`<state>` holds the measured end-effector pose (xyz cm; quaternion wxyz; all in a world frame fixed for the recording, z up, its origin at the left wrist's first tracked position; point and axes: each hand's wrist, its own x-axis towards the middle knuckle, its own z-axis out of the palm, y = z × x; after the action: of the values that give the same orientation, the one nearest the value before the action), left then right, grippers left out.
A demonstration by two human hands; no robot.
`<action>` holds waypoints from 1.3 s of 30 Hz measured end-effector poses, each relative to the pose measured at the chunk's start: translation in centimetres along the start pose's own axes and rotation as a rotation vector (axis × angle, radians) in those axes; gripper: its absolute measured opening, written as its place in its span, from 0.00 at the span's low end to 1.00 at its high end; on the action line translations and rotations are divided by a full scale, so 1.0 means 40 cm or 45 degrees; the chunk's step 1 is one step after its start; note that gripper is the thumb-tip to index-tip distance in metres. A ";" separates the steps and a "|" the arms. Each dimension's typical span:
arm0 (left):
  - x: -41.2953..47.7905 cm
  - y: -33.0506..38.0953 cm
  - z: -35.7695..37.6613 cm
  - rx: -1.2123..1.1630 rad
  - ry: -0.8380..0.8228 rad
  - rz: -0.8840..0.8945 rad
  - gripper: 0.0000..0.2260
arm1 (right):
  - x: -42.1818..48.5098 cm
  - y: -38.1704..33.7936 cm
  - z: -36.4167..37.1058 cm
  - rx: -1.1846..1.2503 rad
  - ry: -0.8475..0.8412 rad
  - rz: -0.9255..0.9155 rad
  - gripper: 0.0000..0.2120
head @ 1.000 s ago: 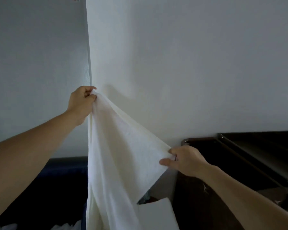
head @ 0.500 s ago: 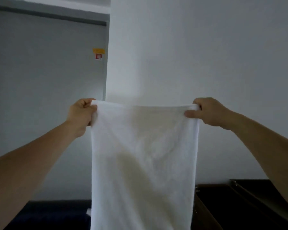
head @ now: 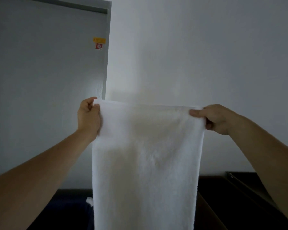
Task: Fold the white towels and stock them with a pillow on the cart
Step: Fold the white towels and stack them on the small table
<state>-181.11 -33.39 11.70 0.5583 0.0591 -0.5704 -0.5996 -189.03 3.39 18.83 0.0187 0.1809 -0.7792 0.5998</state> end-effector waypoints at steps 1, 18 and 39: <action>-0.010 -0.006 0.003 0.014 0.024 0.033 0.13 | -0.001 0.009 -0.002 -0.029 0.022 0.020 0.18; -0.018 -0.016 -0.025 0.212 -0.237 -0.069 0.14 | -0.037 0.067 0.026 0.155 0.186 -0.359 0.05; 0.008 0.020 -0.055 0.225 -0.386 -0.307 0.09 | -0.012 0.122 0.065 0.100 0.392 -0.592 0.06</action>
<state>-179.19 -34.76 11.74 0.3830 0.0847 -0.6870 -0.6117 -189.60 2.10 13.44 0.2668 0.2621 -0.6809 0.6297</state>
